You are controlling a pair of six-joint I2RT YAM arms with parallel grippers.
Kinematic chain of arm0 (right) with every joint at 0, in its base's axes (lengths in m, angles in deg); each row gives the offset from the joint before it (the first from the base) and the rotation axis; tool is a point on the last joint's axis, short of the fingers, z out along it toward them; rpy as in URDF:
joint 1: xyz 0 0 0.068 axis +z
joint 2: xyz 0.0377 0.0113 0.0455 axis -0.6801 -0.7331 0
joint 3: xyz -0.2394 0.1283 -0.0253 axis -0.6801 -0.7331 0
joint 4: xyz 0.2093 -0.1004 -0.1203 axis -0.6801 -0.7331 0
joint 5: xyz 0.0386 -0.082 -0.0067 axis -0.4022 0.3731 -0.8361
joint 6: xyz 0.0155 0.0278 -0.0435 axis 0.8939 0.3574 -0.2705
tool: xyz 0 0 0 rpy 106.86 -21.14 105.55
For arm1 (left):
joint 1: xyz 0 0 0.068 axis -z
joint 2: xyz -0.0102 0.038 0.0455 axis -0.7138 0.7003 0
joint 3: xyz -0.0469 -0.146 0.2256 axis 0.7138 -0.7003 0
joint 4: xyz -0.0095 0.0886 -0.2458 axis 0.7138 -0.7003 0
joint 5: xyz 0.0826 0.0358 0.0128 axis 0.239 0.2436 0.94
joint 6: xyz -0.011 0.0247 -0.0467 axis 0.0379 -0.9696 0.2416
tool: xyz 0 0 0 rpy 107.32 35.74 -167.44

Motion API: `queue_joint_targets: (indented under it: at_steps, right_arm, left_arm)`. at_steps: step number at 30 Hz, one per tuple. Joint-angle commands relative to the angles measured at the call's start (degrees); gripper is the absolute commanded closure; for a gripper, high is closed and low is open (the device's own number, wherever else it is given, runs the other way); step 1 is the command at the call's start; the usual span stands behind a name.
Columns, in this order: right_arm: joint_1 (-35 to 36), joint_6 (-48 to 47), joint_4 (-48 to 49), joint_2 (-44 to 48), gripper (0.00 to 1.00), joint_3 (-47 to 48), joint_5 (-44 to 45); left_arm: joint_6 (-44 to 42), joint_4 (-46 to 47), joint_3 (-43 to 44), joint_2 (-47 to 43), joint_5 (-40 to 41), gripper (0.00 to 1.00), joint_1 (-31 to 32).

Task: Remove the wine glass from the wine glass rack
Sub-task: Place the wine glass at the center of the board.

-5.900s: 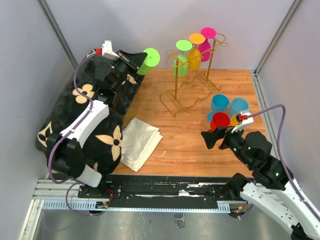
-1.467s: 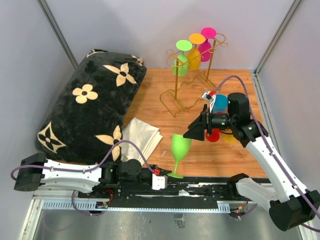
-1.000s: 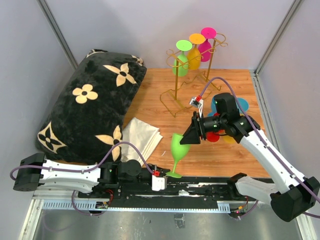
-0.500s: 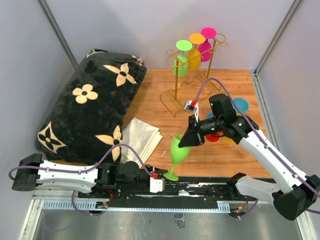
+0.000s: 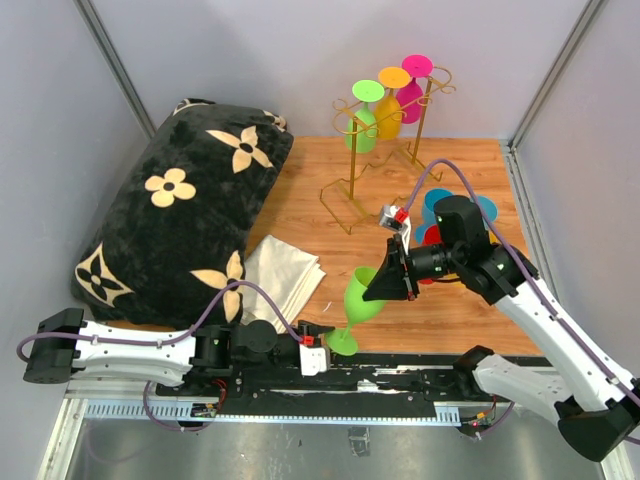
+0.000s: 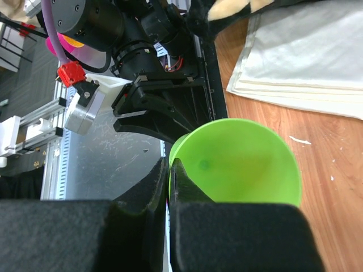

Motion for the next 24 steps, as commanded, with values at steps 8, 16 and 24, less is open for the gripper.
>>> queue_joint_targets:
  at_steps: [8,16,24]
  right_arm:
    - [1.4,0.1,1.7,6.9,0.99,-1.3,11.8]
    - [1.4,0.0,1.7,11.6,0.99,-2.8,22.9]
    - [1.3,2.7,1.0,19.6,0.99,-11.6,55.4]
  left_arm:
    - [7.3,4.9,1.1,1.3,2.2,0.20,-0.1]
    - [12.5,7.2,1.2,-0.5,-1.9,0.00,-0.1]
    - [27.6,5.2,4.2,-4.6,6.9,0.00,-0.1]
